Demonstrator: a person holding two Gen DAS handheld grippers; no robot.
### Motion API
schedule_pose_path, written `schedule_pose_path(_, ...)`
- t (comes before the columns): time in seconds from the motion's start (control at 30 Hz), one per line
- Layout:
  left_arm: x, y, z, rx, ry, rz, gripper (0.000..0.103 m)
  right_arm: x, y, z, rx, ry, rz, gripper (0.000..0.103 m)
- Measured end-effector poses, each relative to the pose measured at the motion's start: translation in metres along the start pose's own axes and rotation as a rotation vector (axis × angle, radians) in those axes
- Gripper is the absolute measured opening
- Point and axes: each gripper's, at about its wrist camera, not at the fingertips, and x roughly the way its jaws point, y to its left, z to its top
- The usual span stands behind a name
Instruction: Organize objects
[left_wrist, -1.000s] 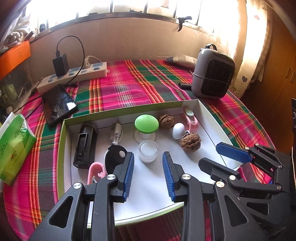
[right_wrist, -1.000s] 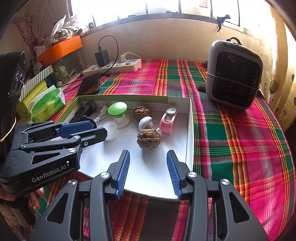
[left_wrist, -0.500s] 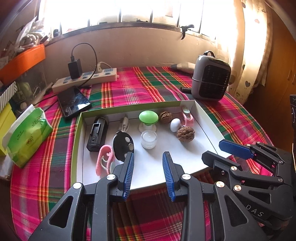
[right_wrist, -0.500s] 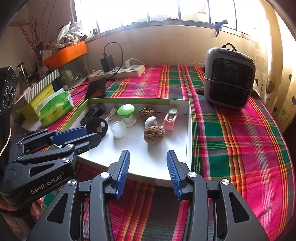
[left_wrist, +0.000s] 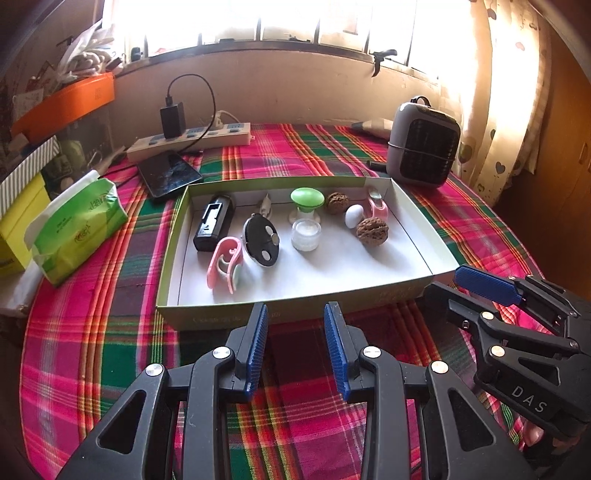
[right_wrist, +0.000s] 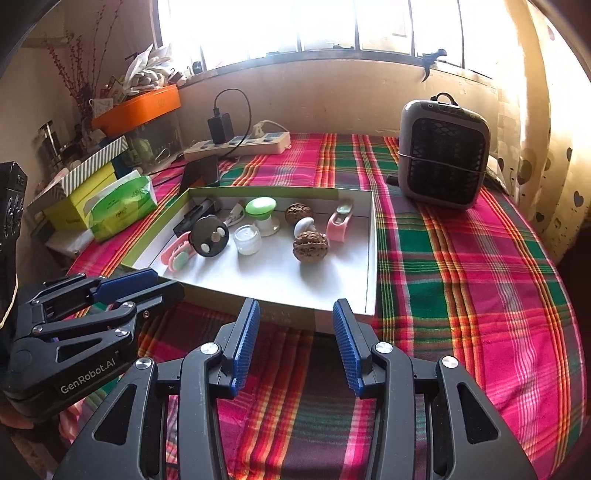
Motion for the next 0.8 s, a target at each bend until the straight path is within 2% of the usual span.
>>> schedule_pose_path(0.27,-0.008,0.003,-0.017,-0.009,-0.001,0.028,0.030,-0.005,0.006,-0.014,-0.005,0.011,0.001,0.043)
schedule_pose_path(0.6,-0.002,0.008,-0.048,-0.030,0.068,0.061,0.030,0.001,0.007,-0.037,0.001,0.075,-0.042,0.043)
schedule_pose_path(0.8,-0.005,0.006,-0.052,-0.031,0.056,0.078,0.030,0.003,0.006,-0.043,0.011,0.093,-0.060,0.043)
